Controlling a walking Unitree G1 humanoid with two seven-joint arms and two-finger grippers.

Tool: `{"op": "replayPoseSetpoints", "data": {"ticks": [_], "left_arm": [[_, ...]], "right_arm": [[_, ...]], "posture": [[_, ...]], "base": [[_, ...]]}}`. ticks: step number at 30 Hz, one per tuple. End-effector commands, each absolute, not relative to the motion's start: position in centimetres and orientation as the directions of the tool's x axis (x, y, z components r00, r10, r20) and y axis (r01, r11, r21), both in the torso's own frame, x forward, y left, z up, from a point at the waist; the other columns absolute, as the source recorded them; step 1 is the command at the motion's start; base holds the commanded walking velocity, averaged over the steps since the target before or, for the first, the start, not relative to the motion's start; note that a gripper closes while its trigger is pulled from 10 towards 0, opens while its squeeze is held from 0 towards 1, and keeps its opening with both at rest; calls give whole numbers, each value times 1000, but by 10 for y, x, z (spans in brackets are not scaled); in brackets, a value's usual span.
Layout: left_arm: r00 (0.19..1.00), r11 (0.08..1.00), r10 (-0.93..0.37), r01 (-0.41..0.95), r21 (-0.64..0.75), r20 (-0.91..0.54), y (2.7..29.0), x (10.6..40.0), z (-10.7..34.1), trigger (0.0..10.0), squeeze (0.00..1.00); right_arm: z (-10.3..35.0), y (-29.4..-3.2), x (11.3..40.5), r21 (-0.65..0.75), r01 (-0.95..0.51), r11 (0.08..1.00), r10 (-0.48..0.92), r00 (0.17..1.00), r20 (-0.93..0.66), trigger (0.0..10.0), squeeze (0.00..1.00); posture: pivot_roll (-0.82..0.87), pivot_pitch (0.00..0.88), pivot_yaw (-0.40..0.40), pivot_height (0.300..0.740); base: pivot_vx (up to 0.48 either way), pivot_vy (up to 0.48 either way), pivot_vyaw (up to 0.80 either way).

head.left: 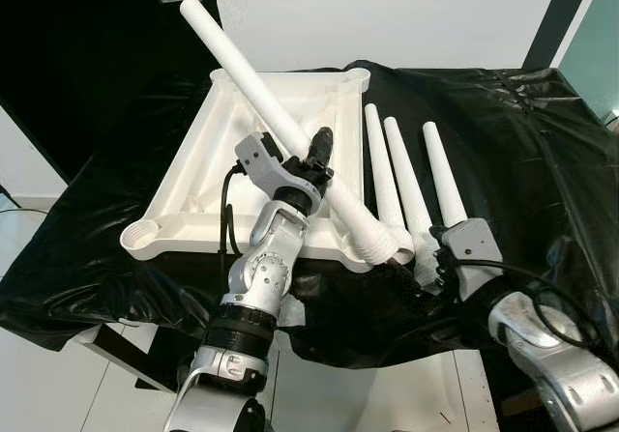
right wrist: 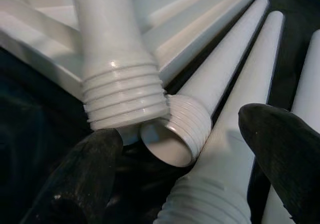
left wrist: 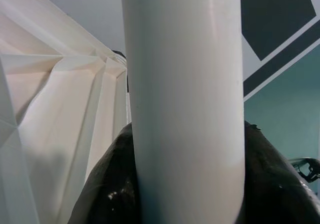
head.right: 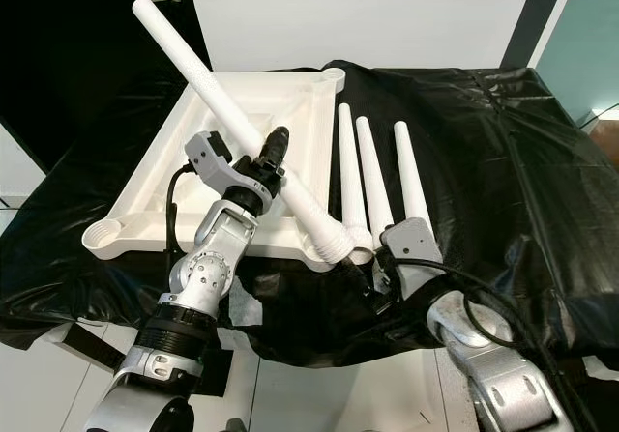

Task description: Building children table

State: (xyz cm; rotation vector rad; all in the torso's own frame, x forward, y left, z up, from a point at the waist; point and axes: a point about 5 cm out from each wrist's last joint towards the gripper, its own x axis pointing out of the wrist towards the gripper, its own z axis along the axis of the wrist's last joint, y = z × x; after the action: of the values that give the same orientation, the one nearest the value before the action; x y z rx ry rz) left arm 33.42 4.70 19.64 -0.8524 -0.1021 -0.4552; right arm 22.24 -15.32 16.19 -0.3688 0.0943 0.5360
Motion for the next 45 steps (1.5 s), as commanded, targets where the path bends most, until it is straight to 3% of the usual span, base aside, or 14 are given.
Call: {"op": "replayPoseSetpoints", "data": {"ticks": [1, 2, 5, 8, 9, 10, 31, 32, 33, 39, 40, 41, 42, 45], "left_arm": [[718, 449, -536, 688, -570, 444, 34, 325, 202, 0, 0], [717, 449, -537, 689, -569, 444, 34, 325, 202, 0, 0], [717, 449, -538, 689, -569, 444, 33, 325, 202, 0, 0], [713, 446, -542, 693, -566, 445, 32, 325, 202, 0, 0], [711, 445, -545, 695, -565, 445, 31, 325, 202, 0, 0], [709, 444, -547, 697, -564, 446, 30, 324, 202, 0, 0], [707, 450, -533, 702, -553, 465, 32, 320, 204, 0, 0], [710, 454, -529, 699, -552, 465, 33, 320, 204, 0, 0], [713, 457, -526, 697, -552, 464, 34, 320, 203, 0, 0], [711, 458, -524, 699, -549, 469, 36, 320, 205, 0, 0], [706, 454, -526, 704, -546, 474, 36, 320, 206, 0, 686], [706, 454, -526, 704, -546, 474, 36, 320, 206, 0, 686], [701, 449, -528, 709, -544, 479, 36, 320, 207, 0, 1000], [691, 442, -531, 719, -536, 490, 35, 320, 210, 0, 1000]], "right_arm": [[172, -148, 219, -312, -548, 776, 530, 835, -148, 10000, 373], [174, -149, 217, -317, -560, 765, 542, 826, -153, 10000, 659], [177, -151, 217, -319, -563, 762, 544, 825, -154, 10000, 902], [182, -154, 221, -330, -550, 767, 534, 833, -145, 10000, 788], [184, -154, 224, -334, -548, 767, 535, 833, -141, 10000, 553], [184, -153, 227, -335, -551, 764, 539, 831, -137, 10000, 67], [146, -106, 297, -232, -620, 750, 596, 785, -170, 10000, 0], [144, -103, 299, -224, -626, 747, 601, 780, -174, 7686, 0], [143, -101, 300, -217, -630, 746, 605, 777, -177, 0, 0], [145, -98, 299, -205, -625, 753, 605, 781, -157, 0, 0], [146, -98, 299, -199, -619, 760, 601, 785, -147, 0, 0], [146, -98, 299, -199, -619, 760, 601, 785, -147, 0, 0], [146, -97, 301, -201, -613, 764, 598, 790, -136, 0, 0], [145, -100, 303, -226, -589, 776, 577, 808, -125, 0, 0]], "posture": [[-137, 0, 52, 740], [-141, 0, 53, 740], [-143, 0, 53, 740], [-143, 0, 54, 740], [-142, 0, 51, 740], [-142, 0, 51, 740], [-67, 0, 25, 740], [-63, 0, 24, 740], [-59, 0, 23, 740], [-58, 0, 28, 740], [-62, 0, 30, 740], [-62, 0, 30, 740], [-65, 0, 32, 740], [-77, 0, 39, 740]], "base": [[0, 0, 0], [0, 0, 0], [0, 0, 0], [0, 0, 0], [0, 0, 0], [0, 0, 0], [0, 0, 0], [0, 0, 0], [0, 0, 0], [0, 0, 0], [0, 0, 0], [0, 0, 0], [0, 0, 0], [0, 0, 0]]}}
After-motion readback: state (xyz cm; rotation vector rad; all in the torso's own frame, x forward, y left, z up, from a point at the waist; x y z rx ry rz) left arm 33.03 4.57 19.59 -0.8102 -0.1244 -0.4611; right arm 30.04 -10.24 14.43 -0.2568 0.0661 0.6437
